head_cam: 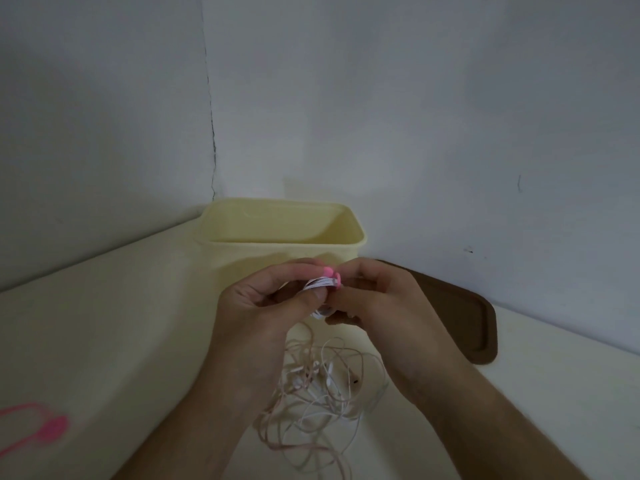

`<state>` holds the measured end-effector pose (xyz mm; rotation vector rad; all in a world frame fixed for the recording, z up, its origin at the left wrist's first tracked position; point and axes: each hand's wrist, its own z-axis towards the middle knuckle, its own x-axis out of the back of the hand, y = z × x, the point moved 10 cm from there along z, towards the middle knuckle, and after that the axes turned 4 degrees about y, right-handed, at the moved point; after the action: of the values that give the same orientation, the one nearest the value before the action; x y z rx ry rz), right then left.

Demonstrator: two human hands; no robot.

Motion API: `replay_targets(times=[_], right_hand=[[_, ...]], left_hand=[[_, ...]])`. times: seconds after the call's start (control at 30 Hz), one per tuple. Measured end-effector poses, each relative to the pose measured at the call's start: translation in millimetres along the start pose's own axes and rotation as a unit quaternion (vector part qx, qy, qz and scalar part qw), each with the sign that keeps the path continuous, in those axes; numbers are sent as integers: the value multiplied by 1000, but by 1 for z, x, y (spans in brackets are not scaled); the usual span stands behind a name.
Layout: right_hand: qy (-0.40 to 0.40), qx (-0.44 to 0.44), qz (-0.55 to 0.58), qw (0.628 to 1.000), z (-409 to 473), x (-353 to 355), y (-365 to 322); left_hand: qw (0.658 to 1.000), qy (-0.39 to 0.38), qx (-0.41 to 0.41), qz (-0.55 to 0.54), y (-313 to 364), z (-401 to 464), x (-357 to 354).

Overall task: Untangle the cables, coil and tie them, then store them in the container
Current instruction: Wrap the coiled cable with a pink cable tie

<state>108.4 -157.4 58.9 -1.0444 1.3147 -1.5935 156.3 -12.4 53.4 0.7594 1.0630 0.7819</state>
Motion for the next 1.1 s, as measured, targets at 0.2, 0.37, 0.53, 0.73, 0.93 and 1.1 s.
replay_targets(times=[0.2,0.37,0.53,0.73,0.93,1.1], right_hand=[[27,9,-15,999,0,2,-3],[34,24,-15,999,-1,3,-4],[39,26,-7,999,-2,2,-3],[43,15,-2,999,-1,4,-1],[64,-6,27,998,2,10,6],[56,-19,41,997,4,10,10]], left_hand=[[1000,11,-9,25,4,0,2],[999,19,-2,48,4,-1,4],[998,31,6,54,2,0,6],[997,26,5,77,4,-2,7],[995,20,7,98,3,-3,4],[993,20,8,113,1,-2,5]])
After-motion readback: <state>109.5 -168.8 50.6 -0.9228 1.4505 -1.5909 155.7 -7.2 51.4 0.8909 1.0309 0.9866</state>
